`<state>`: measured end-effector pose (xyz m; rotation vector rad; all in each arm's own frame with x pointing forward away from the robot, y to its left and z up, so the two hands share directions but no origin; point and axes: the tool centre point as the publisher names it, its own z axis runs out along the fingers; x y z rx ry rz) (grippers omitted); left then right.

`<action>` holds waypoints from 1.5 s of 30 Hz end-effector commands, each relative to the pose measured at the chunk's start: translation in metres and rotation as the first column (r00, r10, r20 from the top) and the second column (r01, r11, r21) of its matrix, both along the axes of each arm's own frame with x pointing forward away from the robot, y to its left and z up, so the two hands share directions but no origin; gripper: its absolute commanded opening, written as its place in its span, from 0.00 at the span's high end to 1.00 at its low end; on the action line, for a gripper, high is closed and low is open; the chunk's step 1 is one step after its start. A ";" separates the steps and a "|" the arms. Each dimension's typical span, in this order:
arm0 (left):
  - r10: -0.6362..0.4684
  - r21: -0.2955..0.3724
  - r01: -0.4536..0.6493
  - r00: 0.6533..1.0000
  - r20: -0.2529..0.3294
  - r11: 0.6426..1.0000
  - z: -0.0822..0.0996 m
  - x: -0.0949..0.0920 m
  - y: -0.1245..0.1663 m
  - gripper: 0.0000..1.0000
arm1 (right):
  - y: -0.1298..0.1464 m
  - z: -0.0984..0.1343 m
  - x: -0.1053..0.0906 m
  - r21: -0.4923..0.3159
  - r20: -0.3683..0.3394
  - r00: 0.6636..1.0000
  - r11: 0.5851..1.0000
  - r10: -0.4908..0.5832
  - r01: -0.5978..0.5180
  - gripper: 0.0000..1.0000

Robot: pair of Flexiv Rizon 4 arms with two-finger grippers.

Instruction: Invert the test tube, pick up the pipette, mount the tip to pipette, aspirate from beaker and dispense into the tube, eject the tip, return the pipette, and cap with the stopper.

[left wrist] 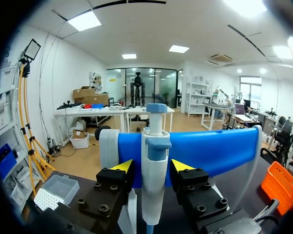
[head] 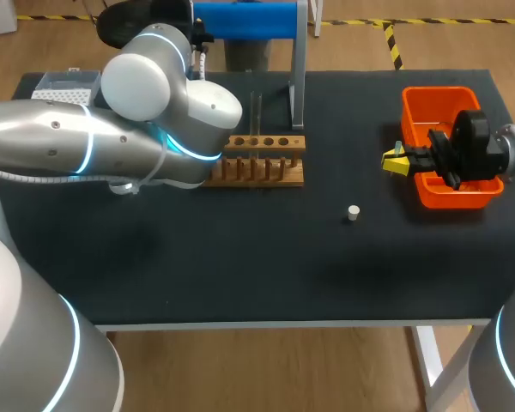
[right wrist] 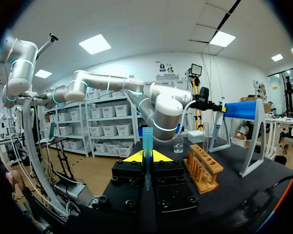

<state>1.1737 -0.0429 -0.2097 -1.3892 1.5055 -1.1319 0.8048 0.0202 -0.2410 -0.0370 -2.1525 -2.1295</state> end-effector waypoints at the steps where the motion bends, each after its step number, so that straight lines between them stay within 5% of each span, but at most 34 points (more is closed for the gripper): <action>1: 0.005 -0.003 -0.005 1.000 0.006 1.000 -0.005 0.005 -0.002 0.56 | -0.001 0.000 -0.001 -0.001 0.001 1.000 1.000 0.001 -0.001 1.00; 8: 0.006 -0.007 -0.006 1.000 0.005 1.000 -0.006 0.005 -0.003 0.60 | -0.001 0.000 -0.001 -0.001 0.001 1.000 1.000 0.001 -0.001 1.00; 11: 0.008 -0.008 -0.007 1.000 0.005 1.000 -0.007 0.005 -0.003 0.80 | -0.001 0.000 -0.001 -0.001 0.001 1.000 1.000 0.001 -0.001 1.00; 12: 0.009 -0.009 -0.009 1.000 0.005 1.000 -0.007 0.005 -0.002 0.98 | -0.001 0.000 -0.001 -0.001 0.001 1.000 1.000 0.001 -0.001 1.00; 13: 0.010 -0.010 -0.010 1.000 0.006 1.000 -0.006 0.005 -0.002 1.00 | -0.001 0.000 -0.001 -0.001 0.001 1.000 1.000 0.001 -0.001 1.00; 33: -0.004 0.020 0.002 0.997 0.078 1.000 0.044 -0.004 0.001 1.00 | -0.001 0.000 -0.001 -0.001 0.001 1.000 1.000 0.001 -0.001 1.00; 41: -0.212 -0.033 0.216 0.974 0.084 0.976 0.066 -0.025 -0.006 1.00 | -0.001 0.000 -0.001 -0.001 0.001 1.000 1.000 0.001 -0.001 1.00; 45: -0.319 -0.008 0.321 0.944 0.078 0.947 0.078 -0.040 -0.011 1.00 | -0.001 0.000 -0.001 -0.001 0.001 1.000 1.000 0.001 -0.001 1.00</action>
